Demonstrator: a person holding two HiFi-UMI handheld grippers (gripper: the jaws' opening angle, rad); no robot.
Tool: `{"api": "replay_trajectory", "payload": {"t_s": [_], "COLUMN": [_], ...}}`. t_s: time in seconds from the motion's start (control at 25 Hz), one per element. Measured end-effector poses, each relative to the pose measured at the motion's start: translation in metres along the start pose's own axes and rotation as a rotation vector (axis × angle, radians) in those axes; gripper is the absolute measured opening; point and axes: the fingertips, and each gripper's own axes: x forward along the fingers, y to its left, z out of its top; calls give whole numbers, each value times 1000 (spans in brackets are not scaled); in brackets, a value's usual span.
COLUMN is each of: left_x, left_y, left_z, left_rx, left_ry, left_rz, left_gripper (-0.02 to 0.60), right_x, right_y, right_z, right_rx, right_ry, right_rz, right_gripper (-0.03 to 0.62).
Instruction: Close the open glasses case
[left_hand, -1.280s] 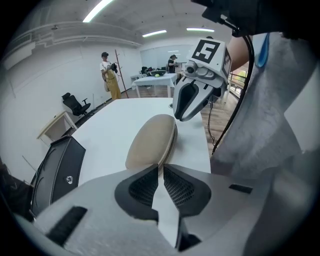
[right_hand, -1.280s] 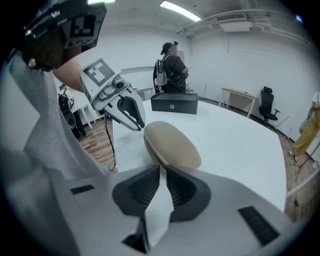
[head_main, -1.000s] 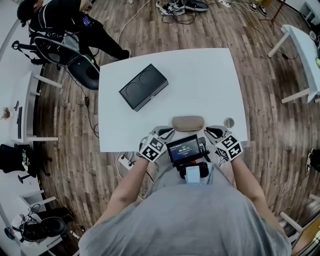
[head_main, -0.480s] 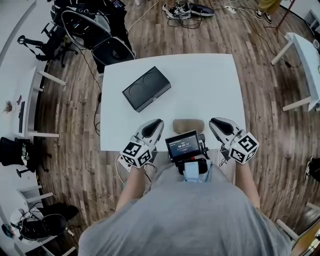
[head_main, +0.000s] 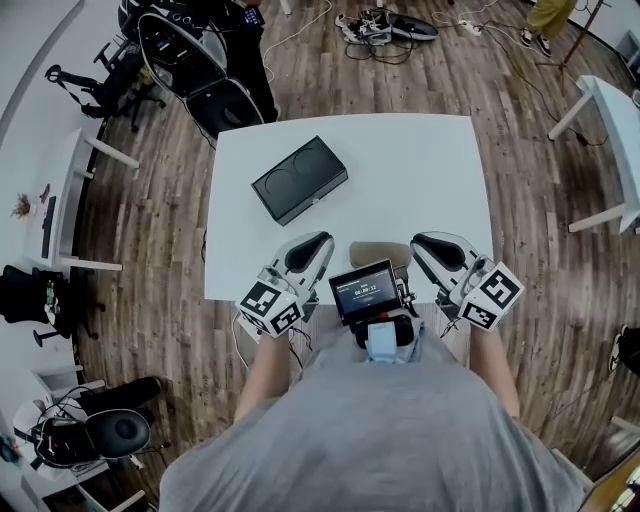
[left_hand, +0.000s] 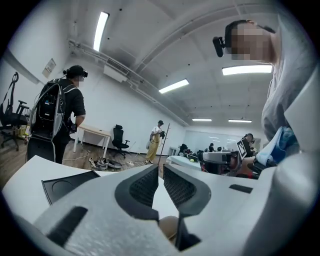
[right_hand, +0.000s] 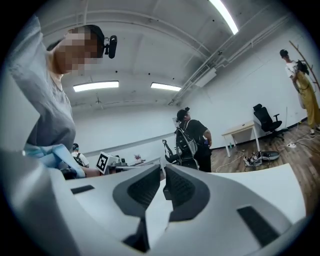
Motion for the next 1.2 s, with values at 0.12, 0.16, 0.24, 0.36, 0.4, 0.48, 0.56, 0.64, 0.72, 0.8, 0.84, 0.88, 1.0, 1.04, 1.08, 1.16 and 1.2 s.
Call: {"api": "replay_trajectory", "payload": {"t_s": [0.12,0.16,0.24,0.36,0.4,0.48,0.56,0.64,0.72,0.8,0.84,0.88,1.0,1.04,1.08,1.16,1.2], "left_x": [3,3,2,2,3,5,7,6,5,5,6,6,7,7,8,9,9], "left_y": [-7,-8,-10,-10,-10,-12,-13,-13,-13,-14,-15,-15,-13,-13,-12,-11,-11], "left_z": [-2,-2,-3,-5,-6,-7,-8,-8,-8,-8,-9,-9,-8,-8,-8,-9,-10], "left_rx": [-4,-7,-12,-16,-16,-13,-12,-13,-15,-17,-18,-20,-25,-26,-25,-24,-24], "left_ry": [6,7,9,14,14,13,12,14,17,19,19,20,21,21,22,22,23], "left_rz": [-14,-18,-24,-31,-33,-37,-40,-43,-47,-51,-52,-53,-56,-57,-58,-58,-58], "left_gripper": [43,43,43,43,43,43,43,43,43,43,43,43,43,43,43,43,43], "right_x": [-3,-4,-5,-6,-6,-9,-12,-12,-11,-12,-13,-13,-11,-11,-10,-9,-8], "right_y": [-1,-1,0,1,0,-2,-3,-1,-1,-1,-1,-2,-3,-3,-3,-4,-5], "right_z": [-1,-1,-1,-1,-1,-2,-3,-3,-3,-3,-3,-3,-3,-3,-3,-4,-5], "right_rx": [19,22,24,26,27,27,28,29,31,33,34,35,36,36,35,35,35], "right_ry": [0,0,1,-2,-3,-5,-6,-7,-7,-5,-3,-2,0,0,0,1,1], "right_rz": [-5,-11,-24,-37,-40,-47,-52,-56,-60,-63,-65,-66,-68,-68,-68,-68,-67], "right_gripper": [52,48,41,35,35,35,35,34,34,34,34,34,34,34,34,34,34]}}
